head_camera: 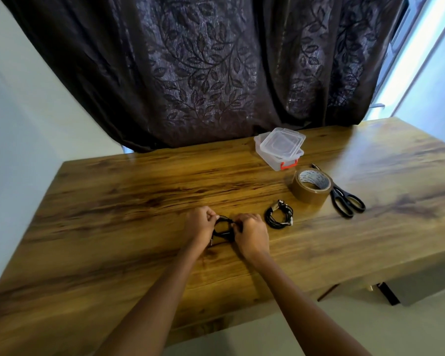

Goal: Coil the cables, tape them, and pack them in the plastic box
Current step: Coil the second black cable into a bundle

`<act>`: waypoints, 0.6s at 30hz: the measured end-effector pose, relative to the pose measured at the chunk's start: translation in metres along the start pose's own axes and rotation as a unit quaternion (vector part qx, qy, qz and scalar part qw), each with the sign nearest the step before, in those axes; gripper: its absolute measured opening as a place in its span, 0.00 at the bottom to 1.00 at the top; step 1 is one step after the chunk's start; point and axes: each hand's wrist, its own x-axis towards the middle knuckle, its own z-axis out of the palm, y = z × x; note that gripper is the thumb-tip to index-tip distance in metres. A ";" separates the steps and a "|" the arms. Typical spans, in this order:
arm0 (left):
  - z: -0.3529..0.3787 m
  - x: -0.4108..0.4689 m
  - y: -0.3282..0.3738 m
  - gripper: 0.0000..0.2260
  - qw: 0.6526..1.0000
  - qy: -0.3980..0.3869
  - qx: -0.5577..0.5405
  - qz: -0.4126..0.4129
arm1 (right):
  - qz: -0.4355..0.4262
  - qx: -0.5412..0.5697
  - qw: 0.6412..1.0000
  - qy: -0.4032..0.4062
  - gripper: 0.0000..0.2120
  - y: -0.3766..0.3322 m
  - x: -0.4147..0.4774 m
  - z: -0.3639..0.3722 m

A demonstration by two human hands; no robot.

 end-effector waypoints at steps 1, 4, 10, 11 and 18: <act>-0.001 0.001 0.000 0.04 1.000 0.008 0.016 0.012 | 0.002 -0.002 1.000 0.003 0.11 0.000 0.001 0.000; 0.000 0.003 -0.002 0.04 0.999 0.012 0.046 0.016 | 0.009 -0.006 1.000 0.008 0.10 0.000 0.004 0.002; 0.004 0.006 -0.007 0.03 0.999 0.003 0.009 -0.036 | -0.010 -0.007 1.000 0.016 0.09 0.004 0.004 0.006; 0.004 0.006 -0.007 0.03 0.999 0.004 0.008 -0.033 | -0.015 -0.010 1.000 0.018 0.09 0.003 0.003 0.006; 0.003 0.002 -0.013 0.07 1.000 0.004 -0.001 -0.004 | -0.031 0.001 0.999 0.027 0.08 0.006 0.005 0.009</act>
